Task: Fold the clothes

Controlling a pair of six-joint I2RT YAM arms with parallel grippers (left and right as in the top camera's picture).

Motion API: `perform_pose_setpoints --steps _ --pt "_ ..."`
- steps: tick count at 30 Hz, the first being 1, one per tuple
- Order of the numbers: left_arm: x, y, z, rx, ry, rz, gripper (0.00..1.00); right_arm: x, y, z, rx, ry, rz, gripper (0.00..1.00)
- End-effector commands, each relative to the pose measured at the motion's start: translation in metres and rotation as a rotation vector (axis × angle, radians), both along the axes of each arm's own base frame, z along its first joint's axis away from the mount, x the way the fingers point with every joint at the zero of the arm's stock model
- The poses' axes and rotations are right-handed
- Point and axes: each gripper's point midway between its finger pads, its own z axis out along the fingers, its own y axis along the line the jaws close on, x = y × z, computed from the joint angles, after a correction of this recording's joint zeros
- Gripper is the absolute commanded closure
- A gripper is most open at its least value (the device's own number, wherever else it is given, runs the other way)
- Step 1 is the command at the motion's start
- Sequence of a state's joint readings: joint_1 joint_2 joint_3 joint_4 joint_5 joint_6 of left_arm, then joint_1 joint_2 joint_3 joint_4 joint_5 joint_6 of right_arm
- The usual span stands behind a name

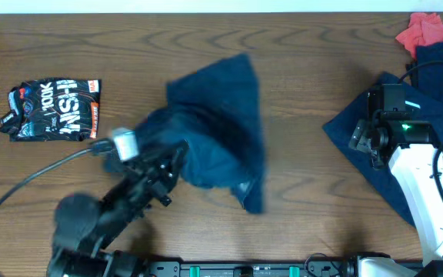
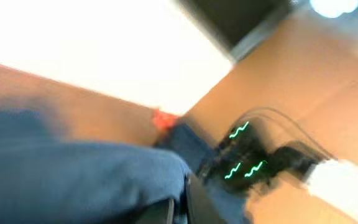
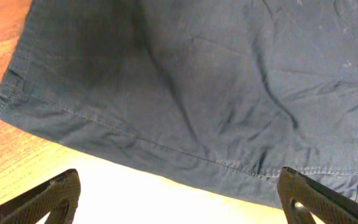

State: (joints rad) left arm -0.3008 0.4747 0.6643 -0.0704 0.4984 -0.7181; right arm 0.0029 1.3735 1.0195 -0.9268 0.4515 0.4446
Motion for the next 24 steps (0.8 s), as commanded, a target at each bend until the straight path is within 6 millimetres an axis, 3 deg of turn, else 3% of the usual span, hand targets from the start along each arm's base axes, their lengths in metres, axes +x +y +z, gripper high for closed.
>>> perform_pose_setpoints --steps 1,5,7,10,15,20,22,24 --pt "-0.005 0.002 0.05 -0.103 -0.138 -0.005 0.94 0.001 -0.003 0.003 -0.003 -0.016 -0.024 0.01" --pt "0.031 0.006 0.055 -0.128 -0.156 0.08 0.94 0.001 -0.003 0.003 -0.002 -0.015 -0.024 0.01" --pt "0.045 -0.005 0.056 -0.182 -0.122 0.028 0.94 0.0 -0.003 0.003 -0.003 -0.011 -0.024 0.01" --pt "0.043 -0.031 0.077 -0.258 -0.179 -0.15 0.94 -0.001 -0.003 0.002 -0.003 -0.008 -0.024 0.01" --pt "0.034 -0.04 0.127 -0.361 -0.347 -0.232 0.94 -0.001 -0.003 0.002 -0.003 -0.009 -0.024 0.01" --pt "0.048 -0.027 0.167 -0.462 -0.406 -0.094 0.94 -0.001 -0.003 0.002 -0.003 -0.007 -0.024 0.01" --pt "0.061 -0.011 0.175 -0.462 -0.456 0.049 0.94 -0.001 -0.003 0.002 -0.003 -0.006 -0.024 0.01" --pt "0.08 0.009 0.171 -0.461 -0.439 0.216 0.94 -0.002 -0.003 0.002 -0.003 -0.006 -0.024 0.01"
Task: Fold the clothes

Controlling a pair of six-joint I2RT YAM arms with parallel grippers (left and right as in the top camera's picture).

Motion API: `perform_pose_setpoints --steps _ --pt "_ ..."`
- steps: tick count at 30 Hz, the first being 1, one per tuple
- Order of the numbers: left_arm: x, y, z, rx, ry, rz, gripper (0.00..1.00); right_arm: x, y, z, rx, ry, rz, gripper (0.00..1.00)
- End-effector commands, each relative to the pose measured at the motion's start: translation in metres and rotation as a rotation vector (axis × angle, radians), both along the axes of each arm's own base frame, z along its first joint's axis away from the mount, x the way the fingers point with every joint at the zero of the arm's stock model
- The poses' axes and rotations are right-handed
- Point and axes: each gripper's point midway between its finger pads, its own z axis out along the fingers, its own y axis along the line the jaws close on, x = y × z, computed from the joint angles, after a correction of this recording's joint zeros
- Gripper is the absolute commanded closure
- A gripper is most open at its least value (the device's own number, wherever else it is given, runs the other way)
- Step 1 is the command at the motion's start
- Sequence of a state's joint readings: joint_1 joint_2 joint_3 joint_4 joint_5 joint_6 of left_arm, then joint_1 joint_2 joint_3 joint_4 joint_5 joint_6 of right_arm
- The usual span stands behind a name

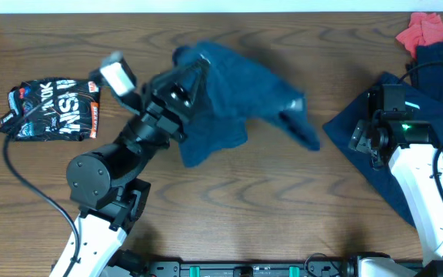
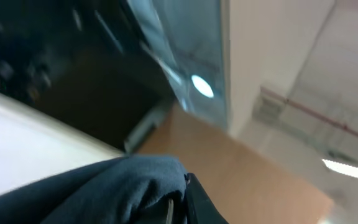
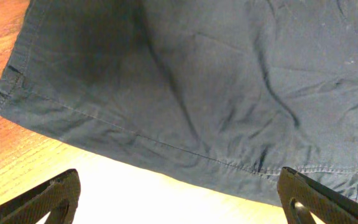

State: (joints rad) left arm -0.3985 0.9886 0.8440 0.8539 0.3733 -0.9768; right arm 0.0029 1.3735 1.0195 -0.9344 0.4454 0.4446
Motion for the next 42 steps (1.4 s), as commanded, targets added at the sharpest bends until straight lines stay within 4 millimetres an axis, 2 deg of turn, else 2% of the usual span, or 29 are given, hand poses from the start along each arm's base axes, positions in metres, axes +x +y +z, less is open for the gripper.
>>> perform_pose_setpoints --steps 1,2,4,6,10,14,22,26,29,32,34,37,42 --pt "0.035 0.058 0.01 -0.108 0.056 0.397 0.94 0.0 -0.004 0.003 -0.009 -0.013 -0.026 0.01" --pt "0.043 0.067 0.003 -0.106 0.094 0.457 0.94 0.0 -0.004 0.003 -0.009 -0.014 -0.026 0.01" --pt "0.064 0.088 -0.029 -0.065 0.232 0.616 0.94 0.0 -0.004 0.003 -0.009 -0.014 -0.026 0.01" --pt "0.073 0.09 -0.053 -0.01 0.318 0.648 0.95 0.0 -0.004 0.003 -0.009 -0.014 -0.026 0.01" --pt "0.079 0.082 -0.086 0.081 0.43 0.647 0.94 0.0 -0.004 0.003 -0.008 -0.015 -0.026 0.01" --pt "0.084 0.102 -0.131 -0.018 0.661 0.719 0.94 -0.001 -0.004 0.001 -0.008 -0.009 -0.026 0.01" --pt "0.099 0.137 -0.197 0.076 0.844 0.966 0.94 -0.002 -0.004 0.0 -0.008 -0.005 -0.026 0.01" --pt "0.105 0.142 -0.215 0.15 0.884 0.996 0.94 -0.001 -0.004 0.0 -0.008 -0.006 -0.026 0.01" --pt "0.107 0.141 -0.223 0.22 0.899 1.008 0.94 -0.001 -0.004 0.0 -0.008 -0.006 -0.026 0.01" --pt "0.11 0.131 -0.218 0.243 0.903 0.953 0.94 -0.001 -0.004 0.0 -0.008 -0.006 -0.026 0.01" --pt "0.114 0.112 -0.205 0.286 0.869 0.852 0.94 -0.001 -0.004 0.001 -0.008 -0.008 -0.026 0.01" --pt "0.115 0.076 -0.176 0.404 0.779 0.653 0.94 -0.001 -0.004 0.001 -0.008 -0.009 -0.026 0.01" --pt "0.083 0.049 -0.142 0.459 0.773 0.482 0.94 -0.001 -0.004 0.001 -0.009 -0.01 -0.026 0.01"
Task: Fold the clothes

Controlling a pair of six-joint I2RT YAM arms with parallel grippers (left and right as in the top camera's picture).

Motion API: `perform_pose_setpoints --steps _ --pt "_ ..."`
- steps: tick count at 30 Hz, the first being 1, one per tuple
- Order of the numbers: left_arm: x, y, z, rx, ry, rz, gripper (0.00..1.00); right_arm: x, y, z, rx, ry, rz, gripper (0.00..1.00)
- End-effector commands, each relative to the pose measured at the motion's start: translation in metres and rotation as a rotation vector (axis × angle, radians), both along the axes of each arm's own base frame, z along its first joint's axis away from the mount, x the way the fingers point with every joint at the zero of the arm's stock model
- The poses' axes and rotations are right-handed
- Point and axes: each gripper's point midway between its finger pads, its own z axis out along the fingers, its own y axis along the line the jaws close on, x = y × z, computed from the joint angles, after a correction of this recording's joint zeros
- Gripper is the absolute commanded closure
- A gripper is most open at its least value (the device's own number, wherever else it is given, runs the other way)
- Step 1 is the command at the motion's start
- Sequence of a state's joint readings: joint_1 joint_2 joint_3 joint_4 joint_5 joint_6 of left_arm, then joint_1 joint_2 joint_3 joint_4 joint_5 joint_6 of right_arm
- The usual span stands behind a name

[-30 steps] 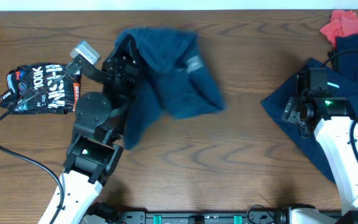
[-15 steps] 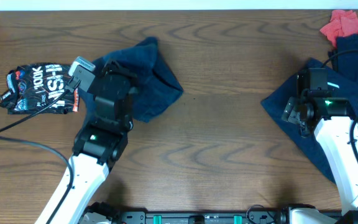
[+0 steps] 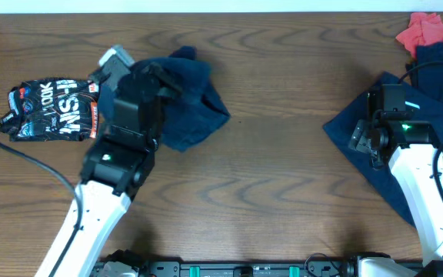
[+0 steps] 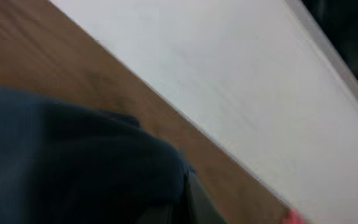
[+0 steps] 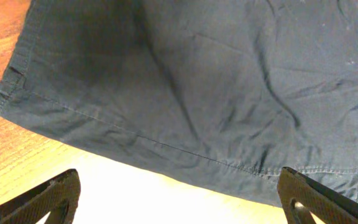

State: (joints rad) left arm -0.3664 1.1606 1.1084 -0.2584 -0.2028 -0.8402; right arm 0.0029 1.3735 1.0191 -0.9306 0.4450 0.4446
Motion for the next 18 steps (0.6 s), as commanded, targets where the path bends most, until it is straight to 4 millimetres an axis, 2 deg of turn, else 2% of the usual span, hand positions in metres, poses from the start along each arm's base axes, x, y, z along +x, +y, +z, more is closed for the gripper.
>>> perform_pose_setpoints --steps 1,2,5,10,12,15,16,18 --pt "-0.029 -0.038 0.058 -0.048 -0.102 -0.231 0.94 -0.001 -0.004 0.001 -0.009 -0.007 -0.026 0.01" --pt "-0.041 -0.049 0.074 -0.074 -0.14 -0.291 0.94 -0.001 -0.004 0.001 -0.009 -0.01 -0.026 0.01" --pt "-0.059 -0.067 0.102 -0.112 -0.232 -0.357 0.94 0.001 -0.004 0.001 -0.009 -0.016 -0.026 0.01" --pt "-0.068 -0.101 0.154 -0.201 -0.433 -0.443 0.94 0.002 -0.004 0.001 -0.009 -0.021 -0.026 0.02" --pt "-0.065 -0.112 0.175 -0.245 -0.528 -0.459 0.94 0.002 -0.004 0.001 -0.009 -0.021 -0.026 0.01" --pt "-0.051 -0.12 0.194 -0.29 -0.638 -0.439 0.94 0.002 -0.004 0.001 -0.009 -0.02 -0.026 0.01" --pt "-0.041 -0.114 0.194 -0.292 -0.651 -0.38 0.94 0.002 -0.004 0.001 -0.009 -0.02 -0.026 0.01" --pt "-0.014 -0.085 0.18 -0.263 -0.627 -0.17 0.94 0.001 -0.004 0.001 -0.009 -0.019 -0.026 0.01"
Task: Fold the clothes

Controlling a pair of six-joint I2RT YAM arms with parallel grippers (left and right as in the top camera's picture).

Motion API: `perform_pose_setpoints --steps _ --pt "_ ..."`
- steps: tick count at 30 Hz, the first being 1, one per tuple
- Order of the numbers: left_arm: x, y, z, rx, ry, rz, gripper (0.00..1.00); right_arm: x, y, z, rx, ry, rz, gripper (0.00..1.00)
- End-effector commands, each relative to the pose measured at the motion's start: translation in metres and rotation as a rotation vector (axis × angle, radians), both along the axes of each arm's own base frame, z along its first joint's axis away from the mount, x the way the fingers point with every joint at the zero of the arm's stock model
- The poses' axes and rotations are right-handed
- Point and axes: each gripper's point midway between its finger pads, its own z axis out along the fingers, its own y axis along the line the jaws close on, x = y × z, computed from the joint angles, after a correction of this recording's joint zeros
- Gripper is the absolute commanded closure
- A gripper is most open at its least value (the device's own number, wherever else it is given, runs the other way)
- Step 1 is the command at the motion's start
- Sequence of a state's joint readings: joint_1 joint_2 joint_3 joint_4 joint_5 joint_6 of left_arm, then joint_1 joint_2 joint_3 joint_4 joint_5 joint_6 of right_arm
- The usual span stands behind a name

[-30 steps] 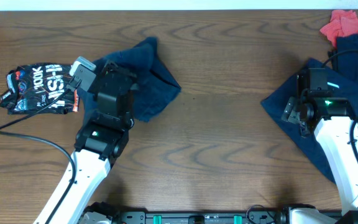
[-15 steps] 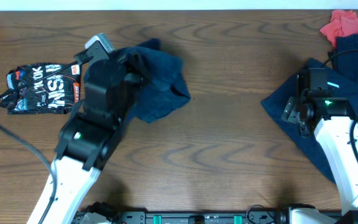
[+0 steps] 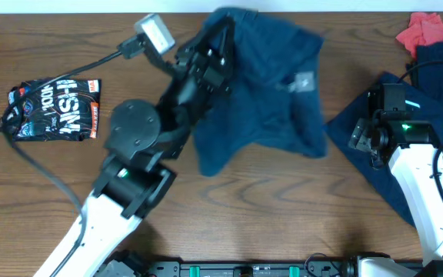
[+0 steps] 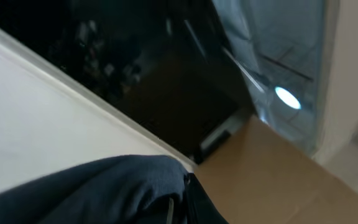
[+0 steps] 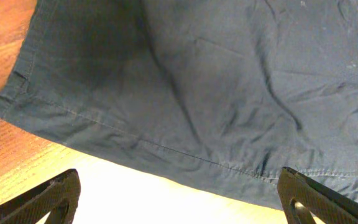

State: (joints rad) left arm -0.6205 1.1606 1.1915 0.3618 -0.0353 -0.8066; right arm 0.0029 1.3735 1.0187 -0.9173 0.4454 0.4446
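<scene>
A blue garment [image 3: 264, 92] hangs spread over the far middle of the table. My left gripper [image 3: 220, 35] is raised and shut on its upper edge. In the left wrist view the blue cloth [image 4: 98, 193] bulges between the shut fingers of that gripper [image 4: 180, 204], and the camera looks out at the room. My right gripper [image 3: 362, 140] hovers at the right over a dark navy garment [image 3: 429, 115]. Seen from the right wrist, the right gripper [image 5: 179, 202] is open, with the navy cloth [image 5: 197, 87] and its hem lying flat under it.
A black piece with white print [image 3: 52, 108] lies at the far left of the wooden table [image 3: 268, 223]. A red cloth [image 3: 421, 29] sits at the back right corner. The left arm's cable [image 3: 21, 158] trails across the left side.
The left gripper, still shut on the blue garment, has gone from the back left beside the black printed piece to the back middle. The garment was bunched then and now hangs spread wide.
The blue garment was first heaped mid-table with the left gripper shut on its lower left. It was then lifted toward the back, later bunched at the back left, and now hangs spread at the back middle. The right arm stayed over the navy garment.
</scene>
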Motion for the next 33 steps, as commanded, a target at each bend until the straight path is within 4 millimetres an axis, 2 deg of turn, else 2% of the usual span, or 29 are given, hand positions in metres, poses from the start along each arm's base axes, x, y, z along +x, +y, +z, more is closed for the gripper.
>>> perform_pose_setpoints --steps 1,5,8,9,11,12,13,16,20,22,25,27,28,31,33 --pt "0.043 0.05 -0.016 -0.022 0.07 0.343 0.94 -0.002 -0.004 0.0 -0.008 -0.003 -0.026 0.01" --pt "0.077 0.121 -0.078 0.106 0.265 0.708 0.94 -0.003 -0.004 0.0 -0.008 0.0 -0.026 0.01" --pt "0.093 0.158 -0.131 0.25 0.426 0.822 0.92 -0.001 -0.004 0.001 -0.008 -0.007 -0.026 0.01" --pt "0.097 0.171 -0.15 0.296 0.484 0.855 0.84 -0.001 -0.004 0.001 -0.008 -0.007 -0.026 0.01" --pt "0.104 0.196 -0.177 0.354 0.57 0.911 0.44 -0.001 -0.004 0.0 -0.008 -0.006 -0.026 0.01" --pt "0.106 0.206 -0.186 0.371 0.6 0.933 0.28 -0.001 -0.004 0.0 -0.009 -0.004 -0.026 0.01" --pt "0.106 0.217 -0.195 0.39 0.631 0.956 0.23 -0.001 -0.004 0.0 -0.009 -0.004 -0.026 0.01" --pt "0.103 0.238 -0.206 0.462 0.681 0.989 0.16 -0.002 -0.004 0.0 -0.009 -0.002 -0.026 0.01" --pt "0.099 0.243 -0.209 0.579 0.697 0.979 0.11 0.0 0.003 -0.003 0.034 0.0 -0.002 0.01" --pt "0.095 0.244 -0.216 0.657 0.726 0.964 0.07 0.007 0.025 -0.009 0.144 0.002 0.099 0.01" --pt "0.081 0.245 -0.24 0.757 0.829 0.927 0.05 0.024 0.095 -0.01 0.433 -0.029 0.455 0.01" --pt "0.067 0.24 -0.262 0.821 0.922 0.846 0.05 0.027 0.154 0.005 0.649 -0.097 0.735 0.01" --pt "0.059 0.236 -0.275 0.848 0.975 0.787 0.02 0.026 0.175 0.013 0.719 -0.124 0.828 0.01" --pt "0.035 0.234 -0.303 0.875 1.12 0.651 0.02 0.024 0.222 0.023 0.791 -0.16 0.996 0.01" --pt "0.021 0.245 -0.313 0.848 1.202 0.625 0.02 0.025 0.251 0.022 0.799 -0.168 1.07 0.01"
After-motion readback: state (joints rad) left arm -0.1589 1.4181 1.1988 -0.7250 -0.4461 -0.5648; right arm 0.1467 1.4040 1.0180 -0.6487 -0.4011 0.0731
